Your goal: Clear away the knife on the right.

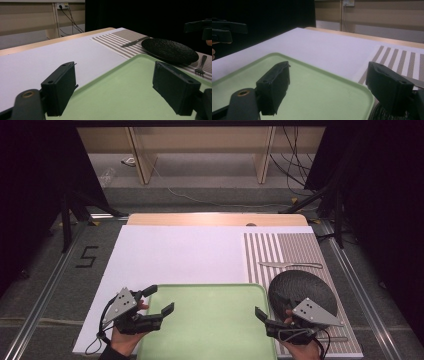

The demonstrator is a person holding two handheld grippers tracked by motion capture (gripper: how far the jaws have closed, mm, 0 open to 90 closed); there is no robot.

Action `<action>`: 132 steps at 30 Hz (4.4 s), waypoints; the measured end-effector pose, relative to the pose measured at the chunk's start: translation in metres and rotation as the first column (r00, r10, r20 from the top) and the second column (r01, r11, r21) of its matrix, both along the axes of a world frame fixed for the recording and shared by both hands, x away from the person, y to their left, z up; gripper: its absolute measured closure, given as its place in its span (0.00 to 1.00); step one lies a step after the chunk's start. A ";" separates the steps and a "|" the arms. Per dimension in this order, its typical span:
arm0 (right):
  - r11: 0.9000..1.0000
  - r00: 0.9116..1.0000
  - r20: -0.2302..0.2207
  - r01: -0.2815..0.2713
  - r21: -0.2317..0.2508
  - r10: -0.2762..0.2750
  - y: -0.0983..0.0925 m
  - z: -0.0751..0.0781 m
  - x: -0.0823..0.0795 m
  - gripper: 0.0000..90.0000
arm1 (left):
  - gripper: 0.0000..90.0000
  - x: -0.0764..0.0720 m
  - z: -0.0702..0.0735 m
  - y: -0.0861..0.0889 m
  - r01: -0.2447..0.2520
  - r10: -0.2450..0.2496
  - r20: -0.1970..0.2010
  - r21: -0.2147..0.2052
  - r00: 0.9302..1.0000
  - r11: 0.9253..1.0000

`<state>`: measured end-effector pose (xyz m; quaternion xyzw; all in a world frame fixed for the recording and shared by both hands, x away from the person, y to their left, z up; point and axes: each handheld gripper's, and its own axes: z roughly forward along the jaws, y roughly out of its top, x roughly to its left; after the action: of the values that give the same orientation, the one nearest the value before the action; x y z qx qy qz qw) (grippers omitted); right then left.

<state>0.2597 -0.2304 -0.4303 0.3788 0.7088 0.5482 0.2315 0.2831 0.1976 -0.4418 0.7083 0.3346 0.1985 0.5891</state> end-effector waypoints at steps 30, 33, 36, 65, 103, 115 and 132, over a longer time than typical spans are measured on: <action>0.996 0.997 0.056 0.050 -0.070 -0.046 -0.016 0.014 0.009 0.24 | 0.20 0.000 0.001 0.000 -0.003 0.003 0.016 -0.002 1.000 1.000; 0.995 0.996 0.064 0.060 -0.086 -0.054 -0.020 0.016 0.011 0.24 | 0.21 0.000 0.001 0.000 -0.003 0.002 0.021 0.002 1.000 1.000; 0.991 0.997 0.059 0.065 -0.115 -0.059 -0.023 0.017 0.015 0.24 | 0.21 0.000 0.002 0.000 -0.004 0.004 0.023 -0.001 1.000 1.000; 0.970 0.994 -0.042 0.086 -0.229 -0.098 -0.055 0.025 0.068 0.24 | 0.18 -0.001 0.002 -0.001 0.017 -0.017 0.031 -0.001 0.999 1.000; 0.872 0.951 -0.249 0.038 -0.487 -0.181 -0.100 0.027 0.158 0.27 | 0.18 -0.001 0.002 0.000 0.018 -0.018 0.042 -0.008 0.999 1.000; 0.814 0.917 -0.334 -0.019 -0.580 -0.217 -0.102 0.018 0.194 0.28 | 0.18 -0.001 0.002 0.000 0.020 -0.019 0.041 -0.021 0.999 1.000; 0.755 0.863 -0.437 -0.104 -0.647 -0.255 -0.099 0.001 0.231 0.31 | 0.18 0.000 0.002 0.000 0.026 -0.025 0.040 -0.021 0.999 0.999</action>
<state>0.4903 -0.3294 -0.4290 0.4322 0.8726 0.1398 0.1797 0.2828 0.1972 -0.4396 0.7019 0.3159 0.2015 0.6057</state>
